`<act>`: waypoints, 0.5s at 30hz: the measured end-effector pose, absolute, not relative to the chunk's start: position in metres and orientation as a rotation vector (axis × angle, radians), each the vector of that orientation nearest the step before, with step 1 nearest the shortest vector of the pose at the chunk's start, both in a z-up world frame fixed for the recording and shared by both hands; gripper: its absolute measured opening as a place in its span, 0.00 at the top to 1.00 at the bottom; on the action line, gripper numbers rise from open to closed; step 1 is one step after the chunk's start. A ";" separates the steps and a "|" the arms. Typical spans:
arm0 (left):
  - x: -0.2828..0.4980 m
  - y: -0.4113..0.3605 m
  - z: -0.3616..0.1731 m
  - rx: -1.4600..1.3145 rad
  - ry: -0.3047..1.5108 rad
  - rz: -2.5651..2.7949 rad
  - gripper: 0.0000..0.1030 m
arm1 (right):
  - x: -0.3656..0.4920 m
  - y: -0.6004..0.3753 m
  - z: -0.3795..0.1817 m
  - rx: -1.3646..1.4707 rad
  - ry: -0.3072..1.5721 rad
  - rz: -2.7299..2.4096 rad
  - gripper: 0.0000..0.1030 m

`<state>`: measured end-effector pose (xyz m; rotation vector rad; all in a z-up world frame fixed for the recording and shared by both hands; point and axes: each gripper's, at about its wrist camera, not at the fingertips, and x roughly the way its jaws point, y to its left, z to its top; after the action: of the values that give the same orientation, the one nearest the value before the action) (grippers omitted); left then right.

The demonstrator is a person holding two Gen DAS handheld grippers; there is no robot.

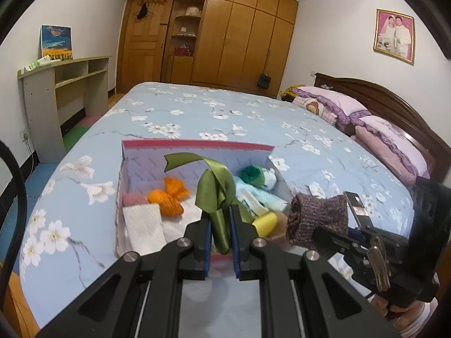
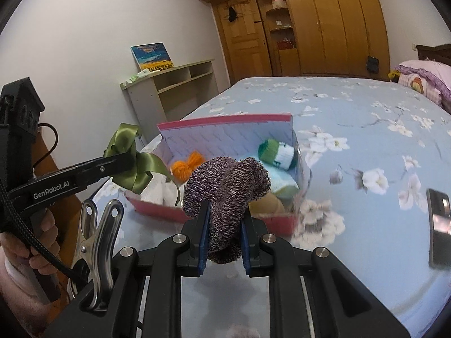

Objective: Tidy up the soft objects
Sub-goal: 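Carry the green ribbon with the left tool while the right tool carries the knit sock into the box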

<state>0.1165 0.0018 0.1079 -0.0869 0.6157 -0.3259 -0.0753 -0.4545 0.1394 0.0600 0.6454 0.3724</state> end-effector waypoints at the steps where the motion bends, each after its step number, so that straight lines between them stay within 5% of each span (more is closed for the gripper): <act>1: 0.120 0.003 0.109 -0.085 0.615 -0.322 0.89 | -0.071 -0.451 0.140 0.055 0.645 0.376 0.81; 15: 0.188 0.008 0.093 -0.091 0.628 -0.296 0.89 | -0.018 -0.419 0.140 0.056 0.619 0.427 0.81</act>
<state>0.1882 0.0078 0.0933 -0.0905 0.6278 -0.2962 -0.0184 -0.4192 0.1398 0.0562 0.6188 0.4269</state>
